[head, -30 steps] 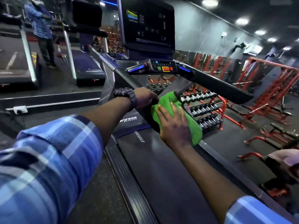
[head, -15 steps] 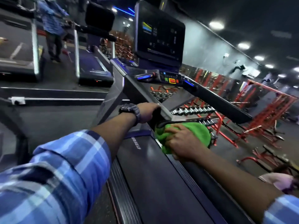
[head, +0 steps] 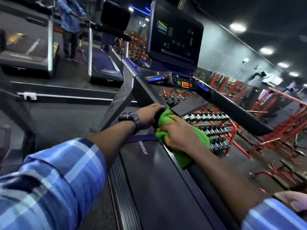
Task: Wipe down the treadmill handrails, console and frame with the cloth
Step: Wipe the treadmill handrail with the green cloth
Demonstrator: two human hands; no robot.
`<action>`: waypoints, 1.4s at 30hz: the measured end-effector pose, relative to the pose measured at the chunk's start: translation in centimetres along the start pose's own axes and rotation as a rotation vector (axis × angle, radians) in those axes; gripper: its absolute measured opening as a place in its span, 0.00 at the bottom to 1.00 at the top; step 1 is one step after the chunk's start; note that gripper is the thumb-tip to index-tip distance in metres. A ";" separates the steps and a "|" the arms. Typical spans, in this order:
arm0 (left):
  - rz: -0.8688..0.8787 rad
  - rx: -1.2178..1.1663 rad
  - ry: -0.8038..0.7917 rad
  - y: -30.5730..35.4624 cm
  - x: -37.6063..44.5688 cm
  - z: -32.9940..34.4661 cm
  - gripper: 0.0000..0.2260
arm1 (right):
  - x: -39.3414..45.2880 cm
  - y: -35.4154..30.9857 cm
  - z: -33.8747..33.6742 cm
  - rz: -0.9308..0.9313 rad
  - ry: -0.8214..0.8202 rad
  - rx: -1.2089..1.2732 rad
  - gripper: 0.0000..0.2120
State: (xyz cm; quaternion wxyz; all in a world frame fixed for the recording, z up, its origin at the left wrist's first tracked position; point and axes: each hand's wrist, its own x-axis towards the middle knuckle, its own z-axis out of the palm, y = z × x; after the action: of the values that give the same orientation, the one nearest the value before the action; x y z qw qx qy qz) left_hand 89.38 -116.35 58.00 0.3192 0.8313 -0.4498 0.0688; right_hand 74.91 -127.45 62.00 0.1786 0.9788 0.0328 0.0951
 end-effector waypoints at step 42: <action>0.252 0.009 0.042 -11.1 8.1 -3.0 0.23 | 10.5 -3.5 1.9 0.299 -0.051 -0.201 0.25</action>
State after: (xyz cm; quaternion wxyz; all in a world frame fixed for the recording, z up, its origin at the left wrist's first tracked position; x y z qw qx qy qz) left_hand 103.45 -115.94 58.36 0.3138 0.7680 -0.5435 0.1278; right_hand 85.47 -123.78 60.80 0.2602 0.9520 -0.1275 0.0986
